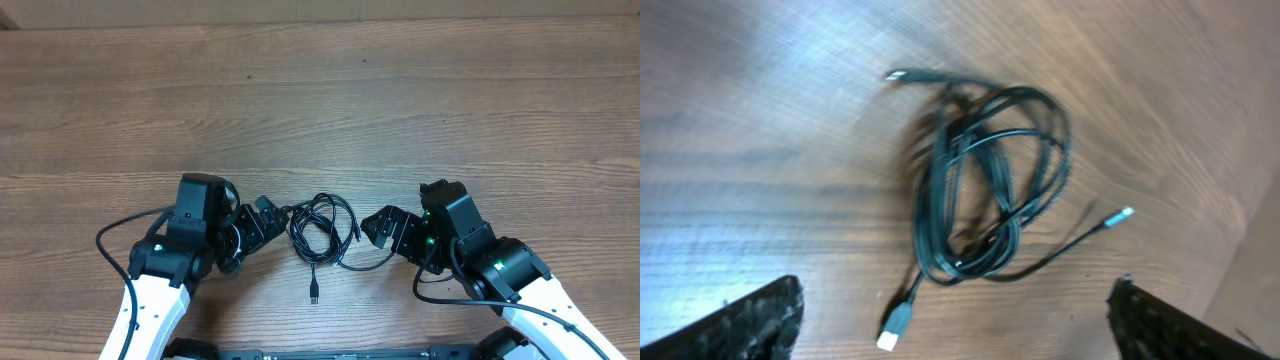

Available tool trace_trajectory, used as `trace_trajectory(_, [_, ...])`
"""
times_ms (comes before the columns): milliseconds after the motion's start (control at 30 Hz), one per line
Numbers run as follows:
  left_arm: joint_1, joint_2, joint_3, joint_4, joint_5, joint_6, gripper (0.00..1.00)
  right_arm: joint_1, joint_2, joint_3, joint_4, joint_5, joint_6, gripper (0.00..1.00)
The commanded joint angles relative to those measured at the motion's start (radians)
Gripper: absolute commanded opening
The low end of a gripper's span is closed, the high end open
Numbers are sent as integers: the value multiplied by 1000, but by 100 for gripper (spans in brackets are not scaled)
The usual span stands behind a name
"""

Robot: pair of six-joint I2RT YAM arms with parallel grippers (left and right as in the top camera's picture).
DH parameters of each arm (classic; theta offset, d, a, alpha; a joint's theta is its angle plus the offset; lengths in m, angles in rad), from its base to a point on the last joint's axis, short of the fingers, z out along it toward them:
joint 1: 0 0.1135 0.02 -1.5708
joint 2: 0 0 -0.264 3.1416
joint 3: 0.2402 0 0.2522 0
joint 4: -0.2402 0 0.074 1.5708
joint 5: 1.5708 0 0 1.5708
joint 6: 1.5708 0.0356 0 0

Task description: Untangle cables

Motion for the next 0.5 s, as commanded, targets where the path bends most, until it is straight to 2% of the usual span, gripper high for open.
trace_trajectory(0, [-11, 25, 7, -53, -37, -200, 91, 0, 8, 31, 6, 21, 1, 100])
trace_trajectory(67, [-27, 50, 4, -95, -35, -274, 77, 0, 18, 31, 6, 21, 1, 100])
trace_trajectory(100, [-38, 62, 4, -112, -28, -310, 74, 0, 23, 31, 5, 21, 1, 100])
trace_trajectory(267, [-148, 148, 4, -98, -22, -465, 74, 0, 29, 31, 6, 21, 0, 100])
trace_trajectory(467, [-290, 303, 4, 45, -151, -610, 78, 0, 29, 31, -19, 21, 0, 100])
